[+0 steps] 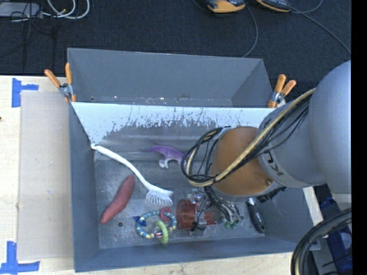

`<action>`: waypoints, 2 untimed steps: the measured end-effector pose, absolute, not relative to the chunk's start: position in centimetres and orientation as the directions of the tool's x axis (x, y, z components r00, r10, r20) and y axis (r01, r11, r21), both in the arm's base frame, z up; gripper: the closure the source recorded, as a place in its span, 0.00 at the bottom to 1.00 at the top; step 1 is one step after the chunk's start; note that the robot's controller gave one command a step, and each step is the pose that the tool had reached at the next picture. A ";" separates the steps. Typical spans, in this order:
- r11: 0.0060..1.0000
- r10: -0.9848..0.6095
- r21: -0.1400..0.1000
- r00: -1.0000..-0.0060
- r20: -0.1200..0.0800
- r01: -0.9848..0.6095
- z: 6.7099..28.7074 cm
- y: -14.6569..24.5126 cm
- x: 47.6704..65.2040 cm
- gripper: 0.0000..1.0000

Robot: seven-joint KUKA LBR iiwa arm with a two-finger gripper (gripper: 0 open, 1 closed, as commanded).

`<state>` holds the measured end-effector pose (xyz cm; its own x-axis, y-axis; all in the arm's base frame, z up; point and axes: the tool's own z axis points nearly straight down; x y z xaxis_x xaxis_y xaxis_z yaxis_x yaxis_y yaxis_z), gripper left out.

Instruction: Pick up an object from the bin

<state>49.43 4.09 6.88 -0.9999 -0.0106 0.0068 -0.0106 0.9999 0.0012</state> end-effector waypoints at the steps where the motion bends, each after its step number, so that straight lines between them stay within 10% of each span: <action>1: 0.993 -0.116 0.002 -0.993 0.005 -0.116 6.9 2.3 49.3 1.00; 2: 0.987 -0.163 0.003 -0.987 0.004 -0.163 6.9 1.5 49.2 1.00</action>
Offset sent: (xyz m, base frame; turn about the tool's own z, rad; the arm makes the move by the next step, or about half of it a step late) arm 0.0000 0.0000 0.0000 0.0000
